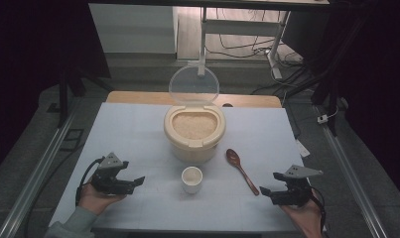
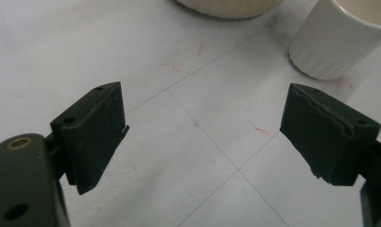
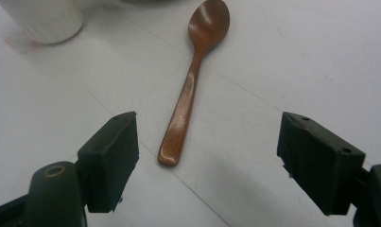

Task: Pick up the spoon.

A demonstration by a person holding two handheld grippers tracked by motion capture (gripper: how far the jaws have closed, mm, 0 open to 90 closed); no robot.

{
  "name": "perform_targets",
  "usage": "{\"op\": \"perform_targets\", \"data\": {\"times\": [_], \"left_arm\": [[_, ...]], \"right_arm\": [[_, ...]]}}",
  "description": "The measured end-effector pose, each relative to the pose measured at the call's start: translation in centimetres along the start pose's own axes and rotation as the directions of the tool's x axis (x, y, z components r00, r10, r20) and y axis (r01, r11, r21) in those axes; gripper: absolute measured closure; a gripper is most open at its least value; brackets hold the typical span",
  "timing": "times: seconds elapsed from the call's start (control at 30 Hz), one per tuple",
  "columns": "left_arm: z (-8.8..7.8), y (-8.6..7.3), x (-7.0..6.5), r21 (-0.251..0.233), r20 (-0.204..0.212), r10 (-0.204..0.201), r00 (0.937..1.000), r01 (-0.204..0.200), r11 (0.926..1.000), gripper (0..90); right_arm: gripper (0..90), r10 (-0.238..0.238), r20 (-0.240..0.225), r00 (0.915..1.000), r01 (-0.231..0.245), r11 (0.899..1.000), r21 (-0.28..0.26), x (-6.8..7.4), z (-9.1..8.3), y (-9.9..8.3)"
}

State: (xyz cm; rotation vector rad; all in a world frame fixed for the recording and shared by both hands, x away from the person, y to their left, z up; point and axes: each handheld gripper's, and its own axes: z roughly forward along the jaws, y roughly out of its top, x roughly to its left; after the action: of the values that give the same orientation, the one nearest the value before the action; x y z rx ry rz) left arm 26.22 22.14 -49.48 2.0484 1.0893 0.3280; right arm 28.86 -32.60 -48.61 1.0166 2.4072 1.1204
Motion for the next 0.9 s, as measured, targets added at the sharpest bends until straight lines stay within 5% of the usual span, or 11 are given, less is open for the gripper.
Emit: {"op": "perform_targets", "data": {"times": [0.9], "left_arm": [[0.5, 0.0, -0.5, 0.017, -0.010, 0.041, 0.9991, -0.040, 0.9990, 14.9]], "right_arm": [[25.4, 0.013, 0.047, 0.9988, -0.017, 0.995, 0.099, 1.0, 0.3, 1.7]]}}
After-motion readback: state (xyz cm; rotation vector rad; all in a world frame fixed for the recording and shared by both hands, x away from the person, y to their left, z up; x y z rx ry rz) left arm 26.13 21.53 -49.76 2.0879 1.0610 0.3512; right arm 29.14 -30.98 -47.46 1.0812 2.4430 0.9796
